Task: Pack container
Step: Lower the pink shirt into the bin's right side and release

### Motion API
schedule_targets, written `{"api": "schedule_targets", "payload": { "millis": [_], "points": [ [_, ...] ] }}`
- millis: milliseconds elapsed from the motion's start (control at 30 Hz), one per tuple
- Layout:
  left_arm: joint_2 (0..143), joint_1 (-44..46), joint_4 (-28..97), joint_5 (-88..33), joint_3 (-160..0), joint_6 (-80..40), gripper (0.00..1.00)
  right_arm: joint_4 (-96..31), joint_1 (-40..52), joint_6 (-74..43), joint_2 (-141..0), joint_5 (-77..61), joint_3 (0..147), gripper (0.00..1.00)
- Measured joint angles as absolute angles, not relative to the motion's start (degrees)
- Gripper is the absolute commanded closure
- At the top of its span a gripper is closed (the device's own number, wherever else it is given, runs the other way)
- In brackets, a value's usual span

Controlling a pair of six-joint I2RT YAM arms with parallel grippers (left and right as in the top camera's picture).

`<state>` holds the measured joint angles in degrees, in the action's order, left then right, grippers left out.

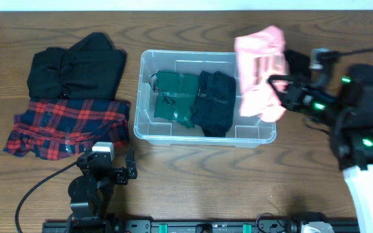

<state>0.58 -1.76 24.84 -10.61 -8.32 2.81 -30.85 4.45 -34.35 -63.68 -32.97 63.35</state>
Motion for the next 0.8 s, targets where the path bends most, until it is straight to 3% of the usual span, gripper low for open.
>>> {"api": "schedule_targets", "payload": {
  "millis": [200, 367, 800],
  "points": [
    [0.58, -1.76, 24.82, -10.61, -8.32, 2.81, 0.02, -23.22, 15.07, -42.89, -74.24, -24.27, 63.35, 0.99],
    [0.58, -1.76, 24.82, -10.61, -8.32, 2.81, 0.02, -18.96, 18.68, -50.17, -84.03, -20.62, 63.33, 0.99],
    [0.58, -1.76, 24.82, -10.61, -8.32, 2.81, 0.02, -32.64, 18.55, -52.90, -92.29, -7.84, 63.26, 0.99]
  ]
}}
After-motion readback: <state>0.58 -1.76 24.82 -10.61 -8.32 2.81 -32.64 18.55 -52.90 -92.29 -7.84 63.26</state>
